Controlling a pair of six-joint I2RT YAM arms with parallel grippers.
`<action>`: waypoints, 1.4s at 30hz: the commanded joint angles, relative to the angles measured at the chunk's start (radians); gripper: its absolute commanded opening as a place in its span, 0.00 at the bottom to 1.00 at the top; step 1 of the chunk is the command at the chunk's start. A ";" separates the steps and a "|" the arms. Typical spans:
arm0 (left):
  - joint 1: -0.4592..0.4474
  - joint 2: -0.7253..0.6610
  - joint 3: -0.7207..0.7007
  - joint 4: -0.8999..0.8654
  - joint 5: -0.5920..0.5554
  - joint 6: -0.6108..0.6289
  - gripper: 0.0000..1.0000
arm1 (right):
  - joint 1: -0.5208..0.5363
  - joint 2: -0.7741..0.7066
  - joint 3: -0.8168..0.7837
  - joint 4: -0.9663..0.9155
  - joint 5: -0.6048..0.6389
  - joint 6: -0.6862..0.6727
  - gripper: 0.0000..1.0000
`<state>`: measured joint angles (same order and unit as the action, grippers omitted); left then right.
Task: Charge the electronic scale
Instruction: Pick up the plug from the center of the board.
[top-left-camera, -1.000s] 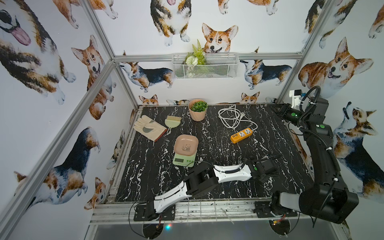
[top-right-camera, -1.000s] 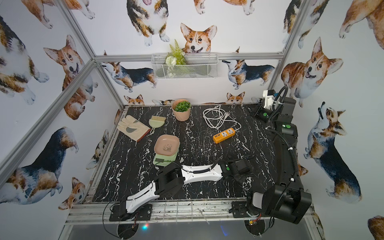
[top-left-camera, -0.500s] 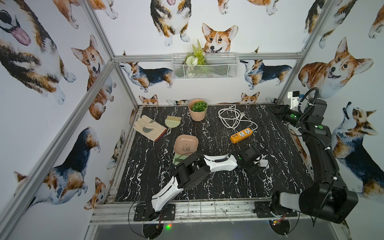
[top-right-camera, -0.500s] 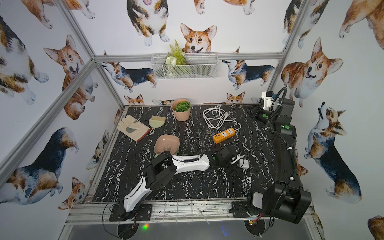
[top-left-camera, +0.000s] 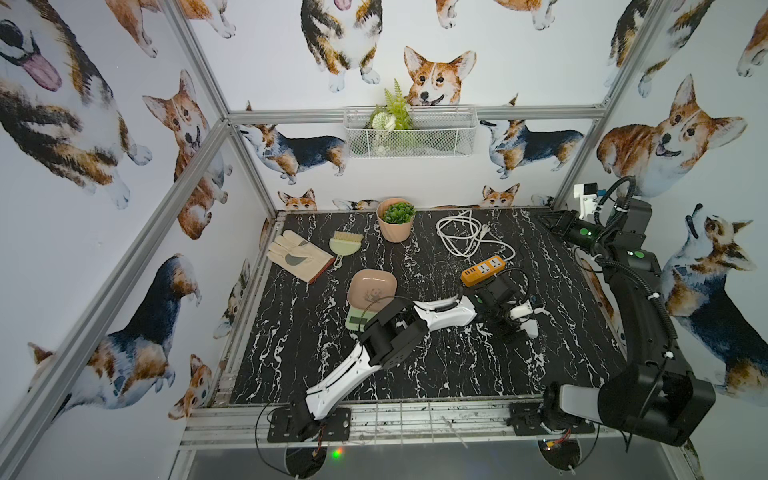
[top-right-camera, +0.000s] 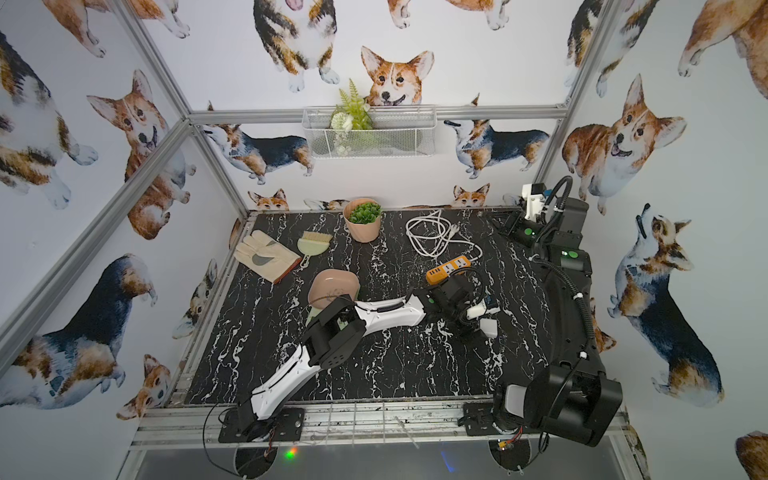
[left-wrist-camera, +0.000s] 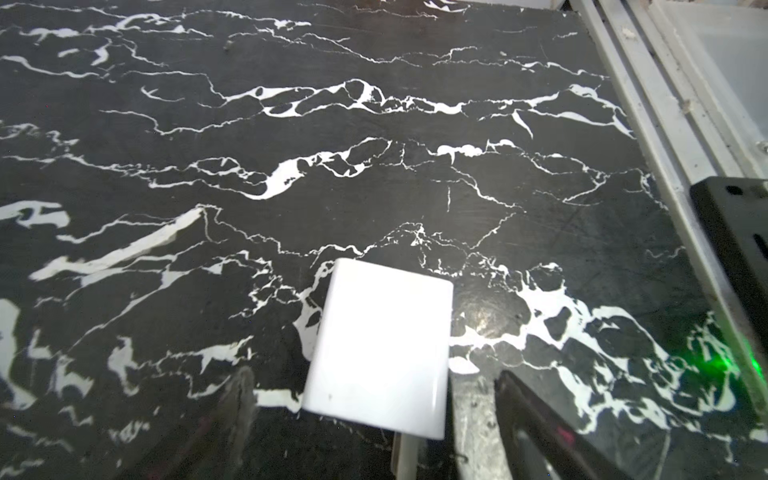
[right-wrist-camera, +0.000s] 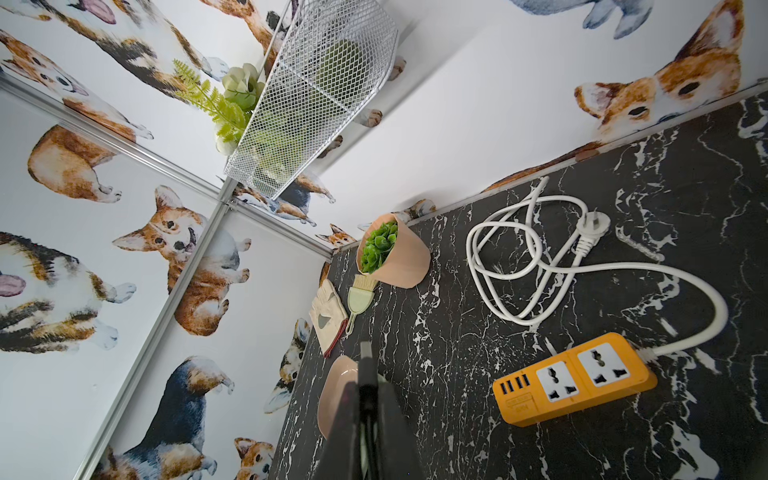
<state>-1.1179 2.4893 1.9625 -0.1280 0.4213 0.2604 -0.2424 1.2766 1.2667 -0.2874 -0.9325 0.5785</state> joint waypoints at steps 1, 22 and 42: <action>0.001 0.026 0.051 -0.035 0.051 0.054 0.94 | 0.002 0.000 -0.001 0.038 -0.021 0.011 0.00; -0.027 0.060 0.066 -0.065 0.024 0.090 0.55 | 0.002 -0.001 -0.016 0.047 -0.024 0.017 0.00; 0.222 -0.819 -0.878 0.342 -0.140 0.053 0.36 | 0.172 0.157 0.047 -0.076 -0.135 -0.124 0.00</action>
<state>-0.9276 1.7470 1.1381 0.1493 0.3294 0.2852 -0.0975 1.4036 1.2785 -0.2577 -1.0367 0.5636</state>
